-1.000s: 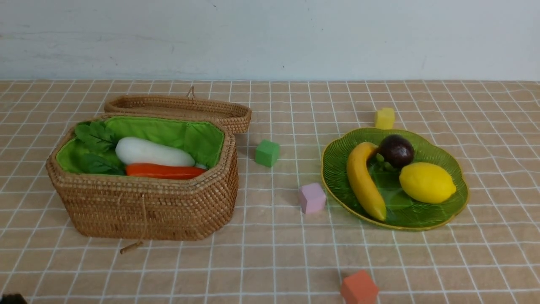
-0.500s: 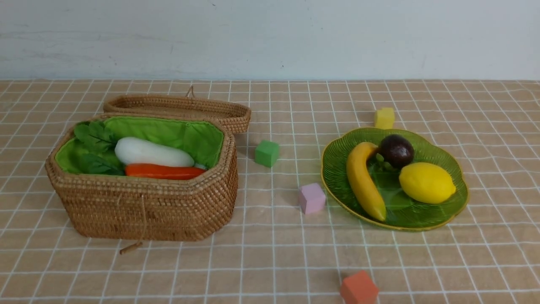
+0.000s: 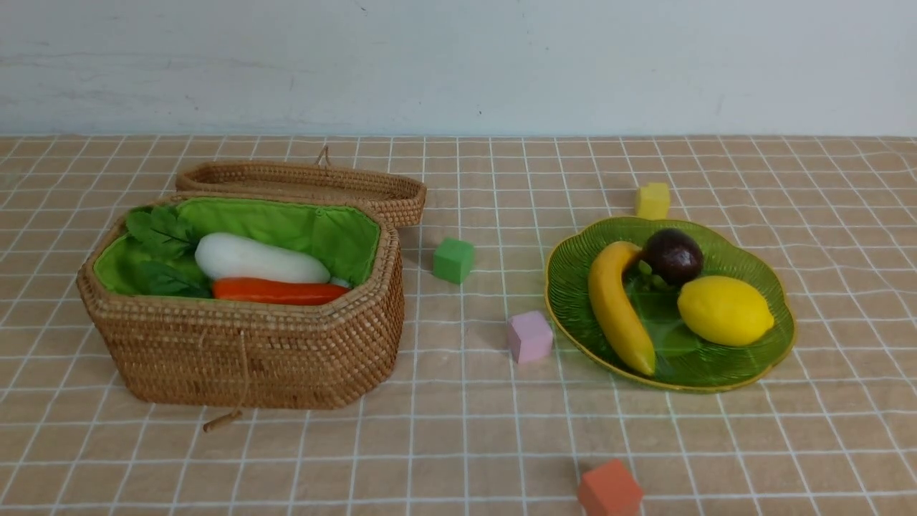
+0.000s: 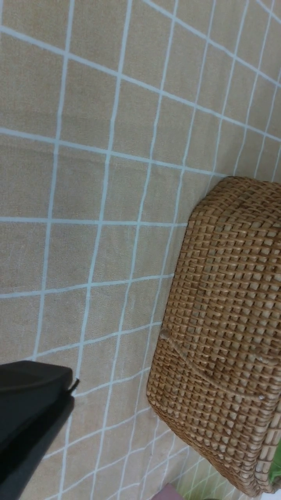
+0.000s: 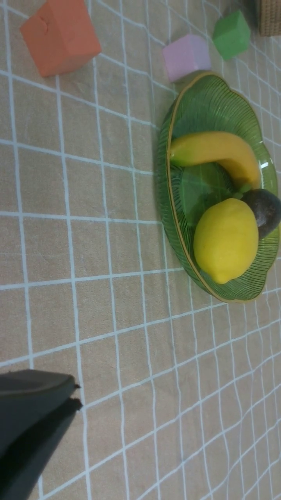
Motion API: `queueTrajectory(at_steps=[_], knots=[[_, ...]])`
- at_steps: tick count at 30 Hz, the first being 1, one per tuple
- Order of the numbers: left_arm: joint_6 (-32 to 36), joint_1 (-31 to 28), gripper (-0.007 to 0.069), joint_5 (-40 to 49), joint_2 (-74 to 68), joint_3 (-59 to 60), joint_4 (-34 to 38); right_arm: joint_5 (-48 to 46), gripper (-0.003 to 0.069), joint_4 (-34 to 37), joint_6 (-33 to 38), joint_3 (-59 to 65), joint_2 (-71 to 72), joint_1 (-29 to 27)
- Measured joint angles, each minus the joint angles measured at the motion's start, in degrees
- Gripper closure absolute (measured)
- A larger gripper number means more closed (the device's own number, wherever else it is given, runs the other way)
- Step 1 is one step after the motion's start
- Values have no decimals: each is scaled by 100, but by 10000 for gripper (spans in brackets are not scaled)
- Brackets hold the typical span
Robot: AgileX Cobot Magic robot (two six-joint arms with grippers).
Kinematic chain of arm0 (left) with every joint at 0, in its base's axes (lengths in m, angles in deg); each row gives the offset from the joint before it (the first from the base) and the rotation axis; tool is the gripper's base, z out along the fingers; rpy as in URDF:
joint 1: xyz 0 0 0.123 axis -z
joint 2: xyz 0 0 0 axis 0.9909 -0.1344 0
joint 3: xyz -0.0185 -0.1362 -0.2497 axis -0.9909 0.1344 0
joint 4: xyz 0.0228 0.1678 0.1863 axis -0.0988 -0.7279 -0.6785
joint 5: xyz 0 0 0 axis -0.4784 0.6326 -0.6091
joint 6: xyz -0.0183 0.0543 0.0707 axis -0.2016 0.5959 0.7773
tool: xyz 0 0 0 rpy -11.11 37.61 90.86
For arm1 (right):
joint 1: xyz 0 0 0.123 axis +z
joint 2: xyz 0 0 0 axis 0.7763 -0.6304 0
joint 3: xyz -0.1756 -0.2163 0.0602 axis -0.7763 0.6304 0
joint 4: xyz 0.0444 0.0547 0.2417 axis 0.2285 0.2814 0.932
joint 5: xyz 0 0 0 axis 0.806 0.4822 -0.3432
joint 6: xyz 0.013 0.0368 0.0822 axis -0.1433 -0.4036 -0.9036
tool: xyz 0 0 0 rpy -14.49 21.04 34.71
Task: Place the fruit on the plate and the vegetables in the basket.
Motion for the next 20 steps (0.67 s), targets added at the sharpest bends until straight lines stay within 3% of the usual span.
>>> queueTrajectory(at_steps=[20], knots=[[0,0,637,0,0,0,0,0,616,0,-18,0,0,0]])
